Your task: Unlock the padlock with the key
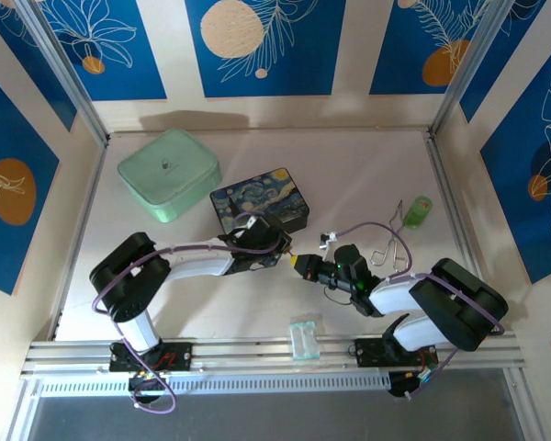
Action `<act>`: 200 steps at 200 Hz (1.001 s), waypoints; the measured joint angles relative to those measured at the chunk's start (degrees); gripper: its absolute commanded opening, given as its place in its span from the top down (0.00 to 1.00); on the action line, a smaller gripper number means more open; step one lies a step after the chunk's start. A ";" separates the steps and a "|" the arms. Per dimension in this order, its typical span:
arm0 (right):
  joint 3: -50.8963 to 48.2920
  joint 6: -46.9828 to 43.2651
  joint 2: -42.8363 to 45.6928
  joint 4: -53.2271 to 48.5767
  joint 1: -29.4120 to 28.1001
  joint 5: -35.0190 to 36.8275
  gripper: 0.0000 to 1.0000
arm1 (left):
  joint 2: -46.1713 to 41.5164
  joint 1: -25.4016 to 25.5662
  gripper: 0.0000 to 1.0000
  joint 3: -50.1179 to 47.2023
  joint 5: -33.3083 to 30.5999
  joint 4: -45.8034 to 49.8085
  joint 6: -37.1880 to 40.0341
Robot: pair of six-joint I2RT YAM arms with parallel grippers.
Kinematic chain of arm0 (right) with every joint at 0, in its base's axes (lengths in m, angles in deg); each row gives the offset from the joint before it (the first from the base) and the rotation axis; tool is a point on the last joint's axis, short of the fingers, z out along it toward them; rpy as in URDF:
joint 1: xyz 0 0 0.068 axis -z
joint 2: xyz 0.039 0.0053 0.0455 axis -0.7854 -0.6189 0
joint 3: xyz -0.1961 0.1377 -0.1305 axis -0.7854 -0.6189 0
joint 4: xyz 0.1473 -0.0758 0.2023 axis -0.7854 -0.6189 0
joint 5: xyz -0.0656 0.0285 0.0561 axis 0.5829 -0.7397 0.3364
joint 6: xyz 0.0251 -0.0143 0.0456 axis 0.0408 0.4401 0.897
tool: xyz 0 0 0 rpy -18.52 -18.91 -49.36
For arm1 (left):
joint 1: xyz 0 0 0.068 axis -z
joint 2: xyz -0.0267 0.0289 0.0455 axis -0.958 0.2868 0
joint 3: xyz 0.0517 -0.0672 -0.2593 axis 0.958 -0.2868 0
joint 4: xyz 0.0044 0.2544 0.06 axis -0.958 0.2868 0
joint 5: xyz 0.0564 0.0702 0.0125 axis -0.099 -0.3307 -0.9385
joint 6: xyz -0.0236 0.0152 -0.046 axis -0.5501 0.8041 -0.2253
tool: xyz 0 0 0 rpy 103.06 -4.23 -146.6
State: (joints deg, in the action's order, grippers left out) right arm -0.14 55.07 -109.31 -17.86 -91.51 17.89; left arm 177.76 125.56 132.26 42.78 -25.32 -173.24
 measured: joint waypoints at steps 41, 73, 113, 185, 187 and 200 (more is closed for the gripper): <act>0.26 0.00 0.00 -0.17 0.02 0.07 1.00 | 0.24 -0.02 0.79 0.31 -0.07 0.20 0.02; 0.35 0.02 0.52 -0.59 0.02 0.52 1.00 | 0.46 -0.11 0.79 0.61 -0.04 0.39 0.00; 0.35 0.00 1.42 -1.53 0.39 0.96 1.00 | 0.63 -0.09 0.79 0.87 0.04 0.33 0.00; 0.50 0.04 1.42 -1.73 1.33 0.22 1.00 | 0.72 -0.11 0.80 0.98 0.04 0.24 -0.15; 0.50 0.04 1.44 -1.73 1.33 0.22 1.00 | 0.74 -0.11 0.80 0.98 0.04 0.22 -0.13; 0.52 0.04 1.49 -1.75 1.29 0.24 1.00 | 0.83 -0.11 0.80 0.98 0.04 0.11 -0.15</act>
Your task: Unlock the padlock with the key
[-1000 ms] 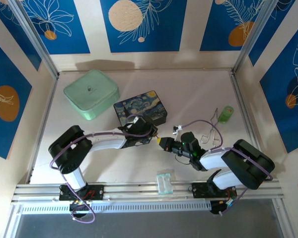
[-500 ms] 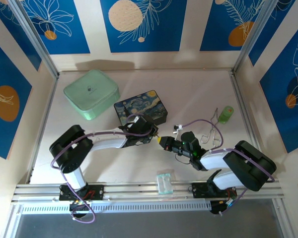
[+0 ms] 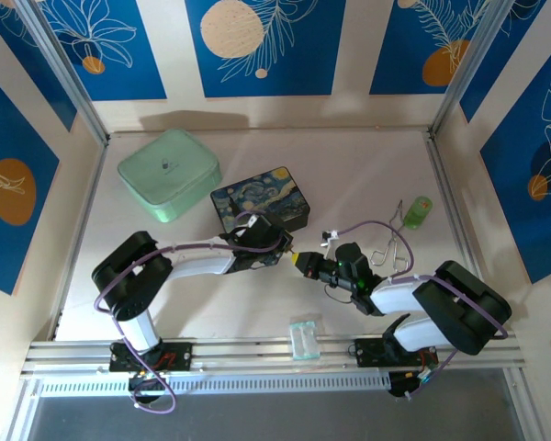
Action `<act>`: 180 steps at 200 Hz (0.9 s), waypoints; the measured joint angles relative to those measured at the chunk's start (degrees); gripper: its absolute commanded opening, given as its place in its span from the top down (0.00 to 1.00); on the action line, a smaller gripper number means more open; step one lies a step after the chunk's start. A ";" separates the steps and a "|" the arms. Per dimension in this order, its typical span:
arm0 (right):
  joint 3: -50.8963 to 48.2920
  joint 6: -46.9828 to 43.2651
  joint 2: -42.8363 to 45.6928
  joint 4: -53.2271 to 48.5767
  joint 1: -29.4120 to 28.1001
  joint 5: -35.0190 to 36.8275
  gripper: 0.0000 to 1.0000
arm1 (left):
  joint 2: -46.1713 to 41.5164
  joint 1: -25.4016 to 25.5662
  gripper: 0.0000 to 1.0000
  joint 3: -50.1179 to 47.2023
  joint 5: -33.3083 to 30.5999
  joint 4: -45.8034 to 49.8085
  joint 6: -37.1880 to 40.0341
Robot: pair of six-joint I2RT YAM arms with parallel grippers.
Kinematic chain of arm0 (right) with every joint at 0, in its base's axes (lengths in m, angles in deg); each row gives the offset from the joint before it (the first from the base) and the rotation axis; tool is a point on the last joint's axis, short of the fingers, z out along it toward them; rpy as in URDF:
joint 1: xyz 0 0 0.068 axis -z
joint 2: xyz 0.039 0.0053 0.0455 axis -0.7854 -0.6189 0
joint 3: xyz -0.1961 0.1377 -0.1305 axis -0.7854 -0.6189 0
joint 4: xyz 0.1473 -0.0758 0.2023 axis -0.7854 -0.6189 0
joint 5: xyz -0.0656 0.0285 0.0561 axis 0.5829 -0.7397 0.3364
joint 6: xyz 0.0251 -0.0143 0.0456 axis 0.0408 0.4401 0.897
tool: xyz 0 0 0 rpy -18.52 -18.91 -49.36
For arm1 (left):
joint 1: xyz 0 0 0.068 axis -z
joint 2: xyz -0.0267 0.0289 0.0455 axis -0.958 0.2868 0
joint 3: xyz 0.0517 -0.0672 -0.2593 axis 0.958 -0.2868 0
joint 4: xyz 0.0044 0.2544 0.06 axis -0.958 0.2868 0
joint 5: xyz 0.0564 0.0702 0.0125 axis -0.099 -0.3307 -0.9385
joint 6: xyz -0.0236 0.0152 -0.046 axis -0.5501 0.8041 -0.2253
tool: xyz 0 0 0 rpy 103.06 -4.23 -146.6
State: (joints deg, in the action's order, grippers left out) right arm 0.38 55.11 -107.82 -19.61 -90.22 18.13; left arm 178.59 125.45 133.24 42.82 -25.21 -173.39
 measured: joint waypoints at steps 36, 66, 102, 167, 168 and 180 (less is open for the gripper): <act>0.26 0.59 -0.44 0.61 -0.57 0.37 1.00 | 0.13 0.02 0.80 0.11 -0.04 -0.09 0.04; 0.20 1.84 -1.29 1.95 0.00 -0.13 1.00 | 0.17 0.00 0.80 0.11 -0.26 -0.11 0.11; 0.13 2.12 -1.14 2.19 0.02 -0.17 1.00 | 0.20 0.00 0.80 0.13 -0.24 -0.13 0.04; 1.36 1.64 -4.42 3.04 1.20 -4.37 1.00 | 0.20 -0.17 0.80 0.20 -0.63 -0.07 0.17; 1.40 1.62 -4.48 3.08 1.27 -4.48 1.00 | 0.20 -0.17 0.80 0.20 -0.68 -0.09 0.13; 2.01 1.20 -5.81 3.43 2.62 -7.52 1.00 | 0.20 -0.33 0.80 0.20 -0.72 -0.07 0.15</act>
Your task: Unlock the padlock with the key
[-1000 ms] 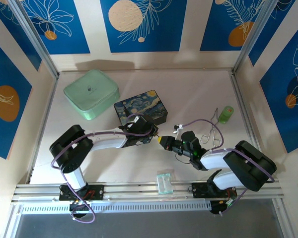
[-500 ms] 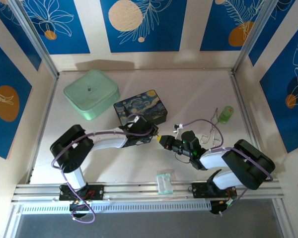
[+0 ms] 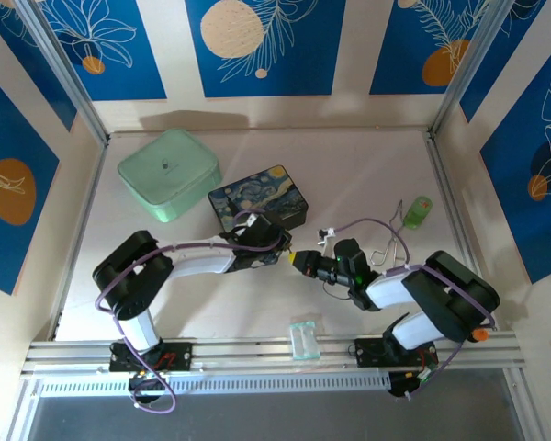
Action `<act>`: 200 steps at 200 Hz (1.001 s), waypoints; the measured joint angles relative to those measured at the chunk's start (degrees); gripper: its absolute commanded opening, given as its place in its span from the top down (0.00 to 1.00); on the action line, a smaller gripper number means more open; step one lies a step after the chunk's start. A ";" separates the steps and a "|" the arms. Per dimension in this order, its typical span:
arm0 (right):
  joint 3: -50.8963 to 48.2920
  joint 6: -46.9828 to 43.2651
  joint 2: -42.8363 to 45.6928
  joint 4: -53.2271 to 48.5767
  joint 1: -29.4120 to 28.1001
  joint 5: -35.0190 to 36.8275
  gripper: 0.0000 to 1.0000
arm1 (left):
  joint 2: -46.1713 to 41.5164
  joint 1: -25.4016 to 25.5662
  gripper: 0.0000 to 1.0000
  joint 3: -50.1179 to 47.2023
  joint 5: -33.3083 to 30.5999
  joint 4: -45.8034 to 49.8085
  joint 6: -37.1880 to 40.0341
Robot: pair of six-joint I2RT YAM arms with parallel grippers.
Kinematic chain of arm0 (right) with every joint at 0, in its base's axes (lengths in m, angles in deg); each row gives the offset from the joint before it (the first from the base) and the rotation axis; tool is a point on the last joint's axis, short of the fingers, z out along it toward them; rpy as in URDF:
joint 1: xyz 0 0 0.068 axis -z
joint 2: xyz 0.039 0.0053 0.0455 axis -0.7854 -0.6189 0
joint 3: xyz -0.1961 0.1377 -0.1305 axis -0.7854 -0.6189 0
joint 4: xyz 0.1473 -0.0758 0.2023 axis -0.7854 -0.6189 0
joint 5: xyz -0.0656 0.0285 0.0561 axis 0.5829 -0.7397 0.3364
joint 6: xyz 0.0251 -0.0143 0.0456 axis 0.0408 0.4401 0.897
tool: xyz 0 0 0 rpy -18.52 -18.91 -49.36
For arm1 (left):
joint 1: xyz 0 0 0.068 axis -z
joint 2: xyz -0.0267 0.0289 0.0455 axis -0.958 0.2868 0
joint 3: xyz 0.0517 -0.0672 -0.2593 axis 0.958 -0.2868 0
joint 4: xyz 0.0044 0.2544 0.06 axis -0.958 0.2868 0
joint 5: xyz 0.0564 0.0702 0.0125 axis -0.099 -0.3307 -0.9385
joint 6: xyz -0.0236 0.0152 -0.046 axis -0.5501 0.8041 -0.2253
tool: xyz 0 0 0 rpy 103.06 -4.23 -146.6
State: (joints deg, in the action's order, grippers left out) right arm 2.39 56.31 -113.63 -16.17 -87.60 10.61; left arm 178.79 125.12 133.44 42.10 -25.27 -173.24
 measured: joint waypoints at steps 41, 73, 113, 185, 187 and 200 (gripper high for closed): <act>1.97 -2.80 -0.92 -1.25 3.82 -8.63 1.00 | 0.00 -0.04 0.80 0.00 0.07 0.02 0.04; 3.63 -4.33 -1.33 -3.04 6.78 -14.36 1.00 | -0.09 -0.02 0.80 -0.46 0.17 -0.66 0.09; 5.18 -5.75 -4.37 -3.56 7.74 -19.23 1.00 | -0.44 0.07 0.80 -1.62 0.04 -2.27 1.16; 3.26 -7.63 -6.25 -4.22 9.77 -19.54 1.00 | -1.68 0.11 0.80 -3.26 1.44 -3.98 1.53; 3.26 -7.69 -6.29 -4.37 10.01 -19.28 1.00 | -1.75 0.13 0.80 -3.30 1.62 -3.98 1.51; 3.26 -7.76 -6.64 -4.81 10.95 -18.27 1.00 | -2.29 0.42 0.80 -3.63 2.40 -3.89 1.51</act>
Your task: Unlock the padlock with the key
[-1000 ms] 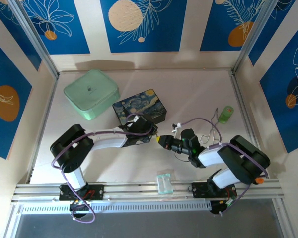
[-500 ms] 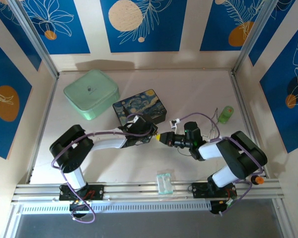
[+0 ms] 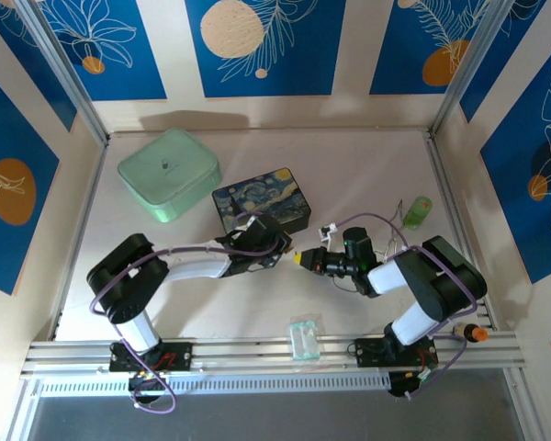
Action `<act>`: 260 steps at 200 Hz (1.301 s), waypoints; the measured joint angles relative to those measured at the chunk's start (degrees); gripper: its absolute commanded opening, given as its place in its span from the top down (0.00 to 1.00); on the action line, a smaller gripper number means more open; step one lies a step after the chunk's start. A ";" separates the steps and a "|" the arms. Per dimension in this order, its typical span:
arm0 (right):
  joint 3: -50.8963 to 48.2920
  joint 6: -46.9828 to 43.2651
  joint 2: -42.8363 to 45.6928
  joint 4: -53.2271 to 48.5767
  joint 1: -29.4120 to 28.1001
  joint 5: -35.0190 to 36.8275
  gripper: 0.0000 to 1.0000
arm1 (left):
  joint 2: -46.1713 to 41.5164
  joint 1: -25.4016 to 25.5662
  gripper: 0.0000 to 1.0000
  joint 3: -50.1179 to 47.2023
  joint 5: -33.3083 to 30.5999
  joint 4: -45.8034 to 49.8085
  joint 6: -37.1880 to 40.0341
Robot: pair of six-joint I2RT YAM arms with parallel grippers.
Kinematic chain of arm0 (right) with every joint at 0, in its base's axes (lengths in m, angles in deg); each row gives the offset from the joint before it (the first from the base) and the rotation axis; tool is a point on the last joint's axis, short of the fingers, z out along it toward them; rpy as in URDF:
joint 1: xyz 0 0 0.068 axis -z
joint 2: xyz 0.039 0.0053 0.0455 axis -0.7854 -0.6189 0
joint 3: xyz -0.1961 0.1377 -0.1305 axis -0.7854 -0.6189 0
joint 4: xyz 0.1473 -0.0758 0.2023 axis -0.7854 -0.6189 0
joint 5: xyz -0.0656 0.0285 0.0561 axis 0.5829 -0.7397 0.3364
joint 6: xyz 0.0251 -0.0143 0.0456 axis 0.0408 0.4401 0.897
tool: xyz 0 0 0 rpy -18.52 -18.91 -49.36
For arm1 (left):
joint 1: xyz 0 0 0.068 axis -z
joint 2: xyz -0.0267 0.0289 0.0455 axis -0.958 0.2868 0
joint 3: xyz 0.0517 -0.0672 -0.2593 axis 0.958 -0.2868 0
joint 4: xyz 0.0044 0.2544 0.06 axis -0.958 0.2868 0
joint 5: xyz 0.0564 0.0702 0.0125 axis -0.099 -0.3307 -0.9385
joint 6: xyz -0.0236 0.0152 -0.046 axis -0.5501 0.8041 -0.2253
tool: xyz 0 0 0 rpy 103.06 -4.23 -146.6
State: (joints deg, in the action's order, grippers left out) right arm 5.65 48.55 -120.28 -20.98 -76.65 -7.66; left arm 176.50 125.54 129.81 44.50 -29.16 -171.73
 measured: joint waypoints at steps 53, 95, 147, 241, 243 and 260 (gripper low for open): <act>0.04 -2.03 0.09 -2.03 1.33 -0.09 1.00 | -0.50 0.68 0.58 -0.50 1.42 -0.48 0.20; 0.04 -7.13 7.76 -10.19 1.51 -3.80 1.00 | -0.09 0.70 0.43 -0.55 1.81 -1.62 0.68; 0.15 -8.31 11.06 -11.89 1.77 -14.62 1.00 | -5.18 0.96 0.42 -7.30 0.61 -4.13 3.61; 8.26 -9.27 22.77 -17.79 -2.27 -26.84 1.00 | -24.85 1.84 0.39 -24.68 -0.26 -28.94 12.31; 8.39 -9.22 22.80 -18.08 -2.38 -26.84 1.00 | -25.00 1.88 0.39 -24.87 -0.31 -29.16 12.31; 8.87 -9.18 22.91 -18.88 -3.08 -26.71 1.00 | -26.71 2.27 0.41 -26.27 -0.68 -29.62 11.63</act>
State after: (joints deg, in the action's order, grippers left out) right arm 14.52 39.37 -97.37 -39.87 -79.73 -34.37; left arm 149.79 127.81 103.54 43.83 -58.78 -160.10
